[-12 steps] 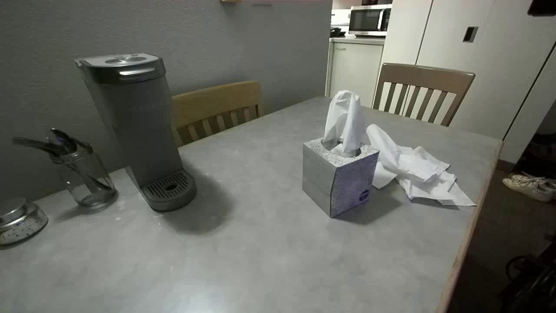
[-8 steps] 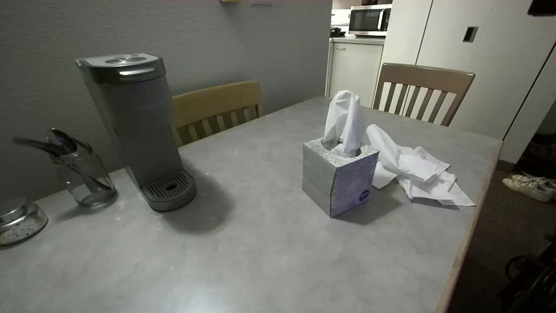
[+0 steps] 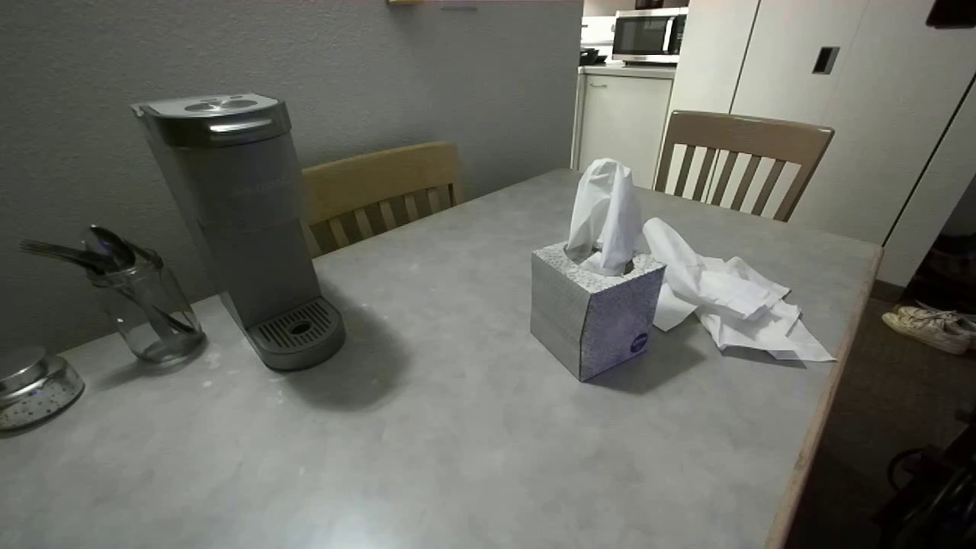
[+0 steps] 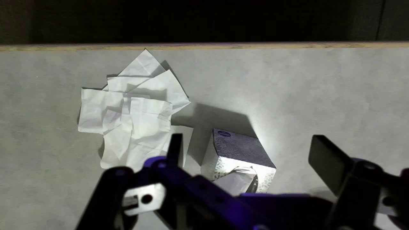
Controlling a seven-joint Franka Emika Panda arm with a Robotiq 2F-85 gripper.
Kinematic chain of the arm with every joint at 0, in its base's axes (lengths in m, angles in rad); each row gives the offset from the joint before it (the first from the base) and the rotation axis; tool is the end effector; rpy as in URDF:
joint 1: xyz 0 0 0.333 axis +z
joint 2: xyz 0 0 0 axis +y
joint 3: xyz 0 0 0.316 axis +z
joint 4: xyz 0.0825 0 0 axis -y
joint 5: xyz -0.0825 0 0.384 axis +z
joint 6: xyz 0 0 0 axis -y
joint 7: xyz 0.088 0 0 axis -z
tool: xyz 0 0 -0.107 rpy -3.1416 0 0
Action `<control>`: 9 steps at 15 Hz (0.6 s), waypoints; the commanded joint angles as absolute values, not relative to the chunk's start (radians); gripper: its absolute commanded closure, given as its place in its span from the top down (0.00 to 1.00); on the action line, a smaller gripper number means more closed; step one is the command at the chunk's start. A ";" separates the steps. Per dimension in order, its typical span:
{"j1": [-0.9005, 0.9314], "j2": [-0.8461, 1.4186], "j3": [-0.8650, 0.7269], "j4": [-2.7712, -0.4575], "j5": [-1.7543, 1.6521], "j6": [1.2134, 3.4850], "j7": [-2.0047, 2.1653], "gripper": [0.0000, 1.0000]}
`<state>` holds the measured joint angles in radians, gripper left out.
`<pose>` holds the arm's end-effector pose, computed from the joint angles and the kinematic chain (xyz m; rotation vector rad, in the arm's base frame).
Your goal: Remove one of the tissues from the box and place it on the table
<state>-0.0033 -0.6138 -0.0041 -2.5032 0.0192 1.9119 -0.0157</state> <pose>0.3663 -0.0014 0.4919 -3.1211 -0.0044 -0.0355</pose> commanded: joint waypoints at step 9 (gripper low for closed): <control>-0.002 -0.556 -0.006 -2.497 0.004 1.983 -0.033 1.00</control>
